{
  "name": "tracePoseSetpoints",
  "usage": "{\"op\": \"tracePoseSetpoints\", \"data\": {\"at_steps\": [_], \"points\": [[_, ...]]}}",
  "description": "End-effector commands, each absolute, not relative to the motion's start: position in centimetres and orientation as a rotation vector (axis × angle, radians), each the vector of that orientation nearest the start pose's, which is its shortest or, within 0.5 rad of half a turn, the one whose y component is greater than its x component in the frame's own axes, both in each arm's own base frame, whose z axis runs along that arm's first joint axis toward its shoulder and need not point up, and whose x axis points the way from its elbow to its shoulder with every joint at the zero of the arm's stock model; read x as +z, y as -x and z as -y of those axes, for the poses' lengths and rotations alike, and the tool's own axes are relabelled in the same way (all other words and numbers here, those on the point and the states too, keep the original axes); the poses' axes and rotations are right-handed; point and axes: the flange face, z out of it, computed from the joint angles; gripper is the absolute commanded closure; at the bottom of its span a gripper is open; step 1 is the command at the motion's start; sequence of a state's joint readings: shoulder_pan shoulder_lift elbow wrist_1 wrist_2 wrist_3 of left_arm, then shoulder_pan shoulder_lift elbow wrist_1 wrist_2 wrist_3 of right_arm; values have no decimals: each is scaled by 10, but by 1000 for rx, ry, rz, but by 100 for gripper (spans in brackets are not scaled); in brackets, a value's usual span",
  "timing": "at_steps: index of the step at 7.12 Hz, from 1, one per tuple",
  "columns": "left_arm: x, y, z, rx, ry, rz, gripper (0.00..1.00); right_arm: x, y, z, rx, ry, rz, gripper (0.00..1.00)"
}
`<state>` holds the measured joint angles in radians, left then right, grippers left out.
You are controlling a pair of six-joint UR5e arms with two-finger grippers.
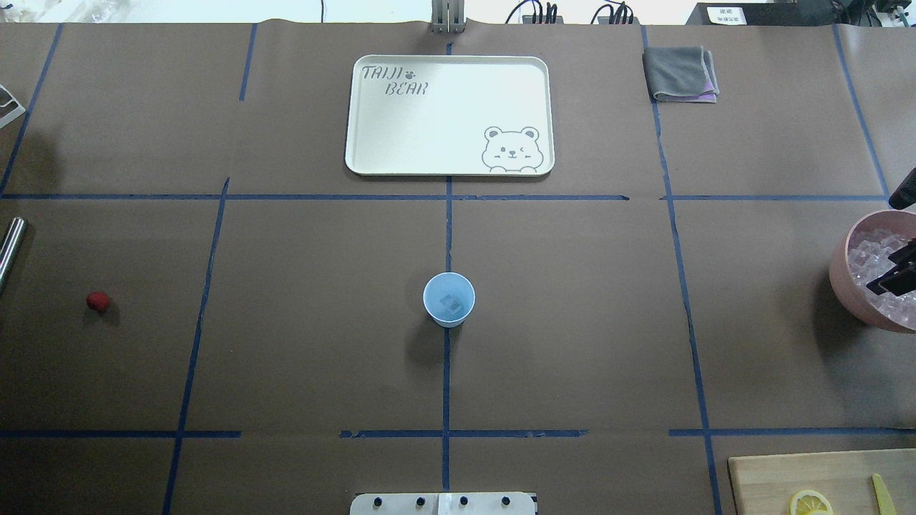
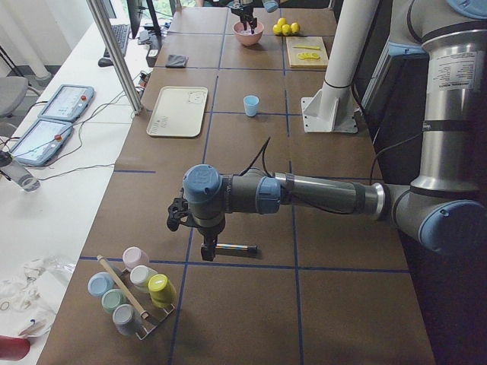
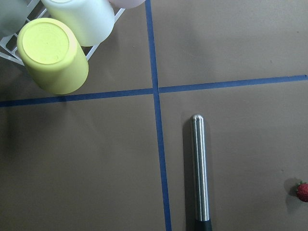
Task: Mash ice and strawberries in cup
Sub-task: 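Lower the right gripper into the ice cubes in the bowl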
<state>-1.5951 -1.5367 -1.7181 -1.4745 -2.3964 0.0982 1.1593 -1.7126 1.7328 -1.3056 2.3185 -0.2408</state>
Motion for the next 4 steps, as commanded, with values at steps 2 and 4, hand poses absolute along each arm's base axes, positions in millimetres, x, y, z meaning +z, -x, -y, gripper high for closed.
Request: {"op": "tracePoseSetpoints", "data": {"at_steps": [2, 4], "points": [[612, 71, 469, 75, -59, -825, 0, 620, 120, 435, -725, -207, 780, 26], [612, 71, 469, 76, -59, -825, 0, 621, 119, 432, -725, -203, 782, 29]]}}
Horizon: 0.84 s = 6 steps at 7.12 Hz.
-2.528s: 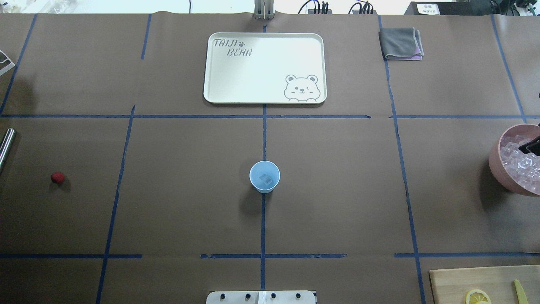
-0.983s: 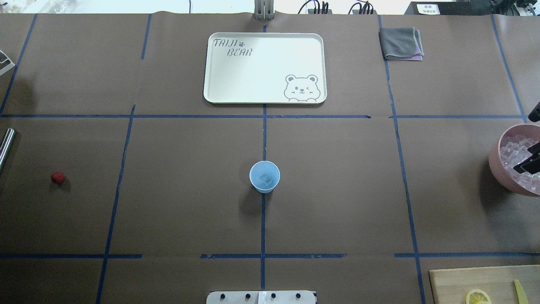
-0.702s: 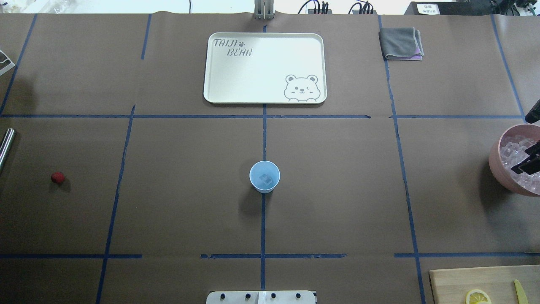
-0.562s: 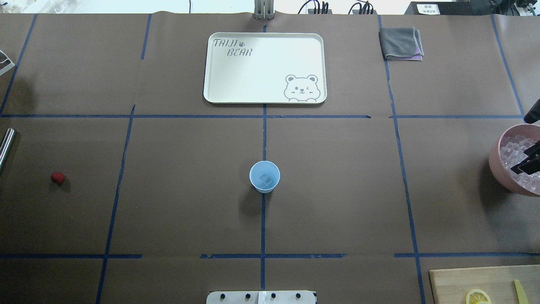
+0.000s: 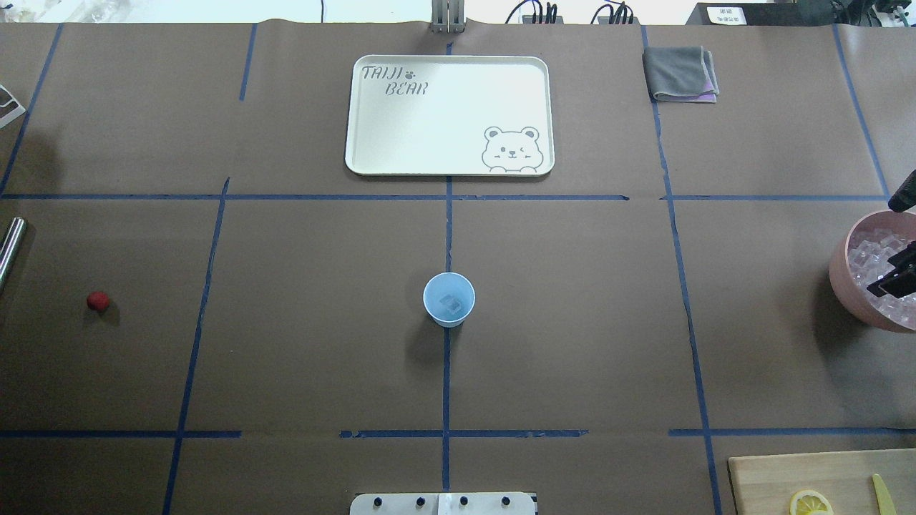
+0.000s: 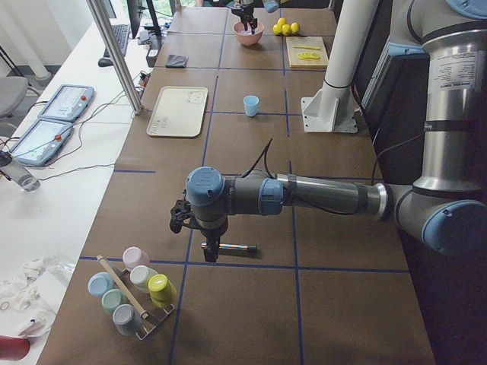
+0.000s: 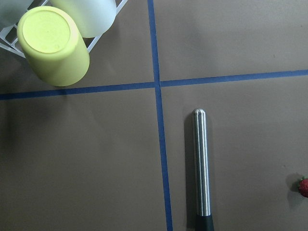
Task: Mash ice and strawberries in cup
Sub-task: 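Close the right gripper on another ice cube and lift it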
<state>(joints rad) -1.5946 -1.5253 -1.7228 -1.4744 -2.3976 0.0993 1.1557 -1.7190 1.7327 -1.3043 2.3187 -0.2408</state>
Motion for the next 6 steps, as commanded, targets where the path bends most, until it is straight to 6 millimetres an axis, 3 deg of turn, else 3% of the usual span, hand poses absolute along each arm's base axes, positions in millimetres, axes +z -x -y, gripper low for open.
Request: {"op": "tracePoseSetpoints", "data": {"at_steps": [1, 6], "points": [[611, 72, 469, 75, -61, -825, 0, 622, 119, 432, -724, -200, 780, 32], [611, 72, 469, 75, -61, -825, 0, 626, 118, 432, -723, -197, 776, 34]]}}
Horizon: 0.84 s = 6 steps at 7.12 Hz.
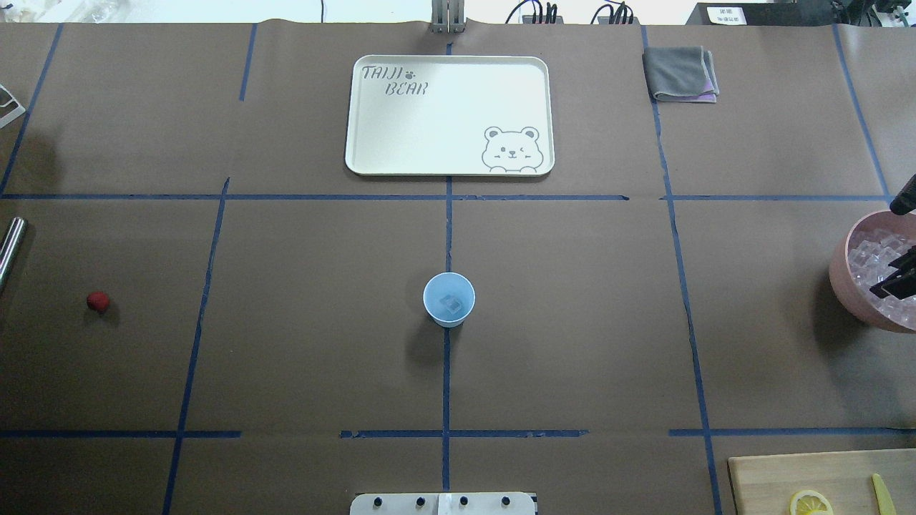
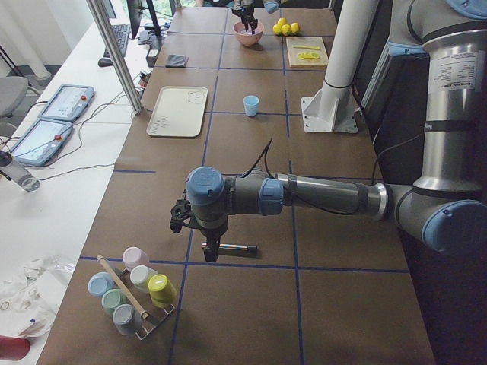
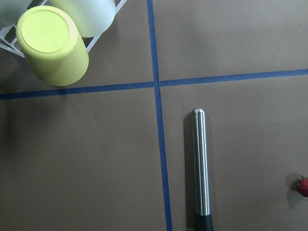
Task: Mash ice and strawberries in cup
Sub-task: 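Close the right gripper on another ice cube and lift it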
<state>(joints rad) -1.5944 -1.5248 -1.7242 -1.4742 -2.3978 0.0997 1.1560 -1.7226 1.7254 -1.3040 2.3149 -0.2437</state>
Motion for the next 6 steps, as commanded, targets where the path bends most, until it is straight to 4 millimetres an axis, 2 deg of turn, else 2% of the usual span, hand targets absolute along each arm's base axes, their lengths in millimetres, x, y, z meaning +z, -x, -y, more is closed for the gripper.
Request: {"op": "tracePoseSetpoints", "data": {"at_steps": [1, 5, 6], "points": [[611, 71, 469, 77, -61, -825, 0, 627, 118, 431, -725, -197, 776, 34], [611, 71, 469, 75, -62, -826, 0, 628, 117, 431, -724, -194, 774, 35], [611, 71, 469, 75, -62, -826, 0, 628, 117, 431, -724, -194, 774, 40]]}}
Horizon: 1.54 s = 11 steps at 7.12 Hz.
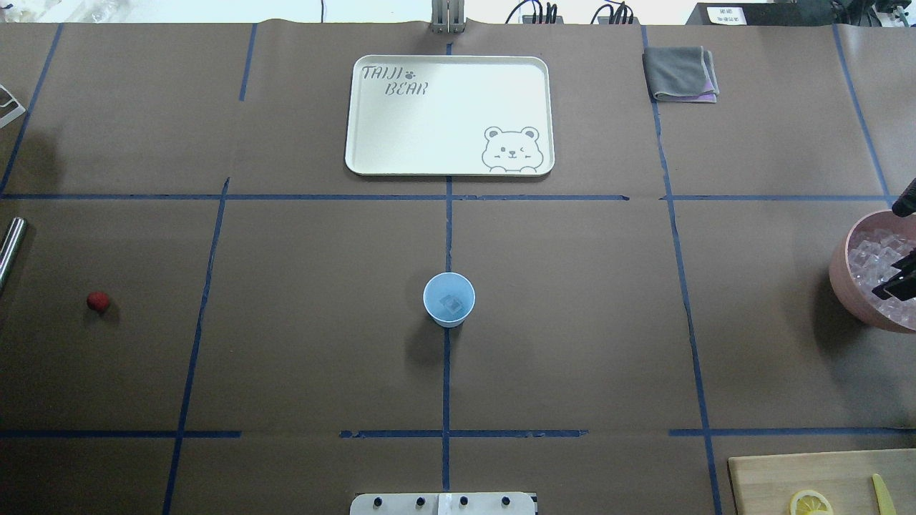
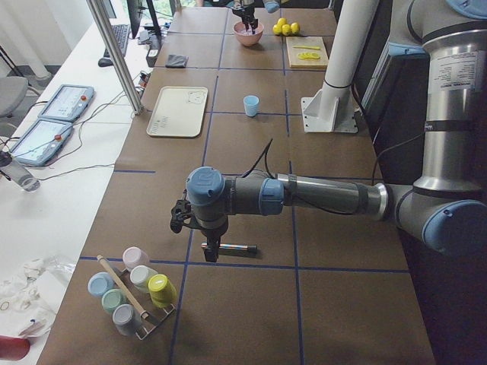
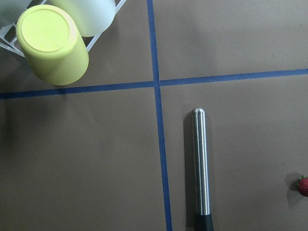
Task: Mash ice and strawberries in cup
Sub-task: 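Close the right gripper on another ice cube and lift it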
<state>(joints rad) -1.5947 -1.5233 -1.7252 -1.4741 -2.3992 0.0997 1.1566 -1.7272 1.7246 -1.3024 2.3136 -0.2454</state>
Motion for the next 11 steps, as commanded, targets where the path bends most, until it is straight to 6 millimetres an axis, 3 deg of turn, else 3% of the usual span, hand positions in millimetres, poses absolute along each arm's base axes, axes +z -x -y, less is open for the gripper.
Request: {"op": "tracePoseSetpoints", "data": {"at_steps": [1, 2, 3, 5, 6, 9, 10, 11], "points": [[611, 71, 469, 77, -61, -826, 0, 628, 117, 431, -724, -194, 774, 63], [612, 71, 468, 75, -60, -826, 0, 627, 118, 431, -725, -197, 776, 82], [613, 71, 468, 73, -58, -827, 0, 626, 118, 432, -725, -199, 776, 93], [613, 71, 466, 73, -57, -827, 0, 621, 119, 432, -727, -206, 785, 98], [615, 71, 465, 74, -54, -827, 0, 609, 115, 434, -726, -232, 790, 98], [615, 71, 465, 72, -54, -827, 0, 555, 85, 441, -671, -321, 828, 99], [614, 71, 465, 73, -56, -827, 0, 524, 86, 447, -656, -318, 830, 100], [615, 71, 465, 72, -54, -827, 0, 480, 93, 464, -632, -292, 835, 100]]}}
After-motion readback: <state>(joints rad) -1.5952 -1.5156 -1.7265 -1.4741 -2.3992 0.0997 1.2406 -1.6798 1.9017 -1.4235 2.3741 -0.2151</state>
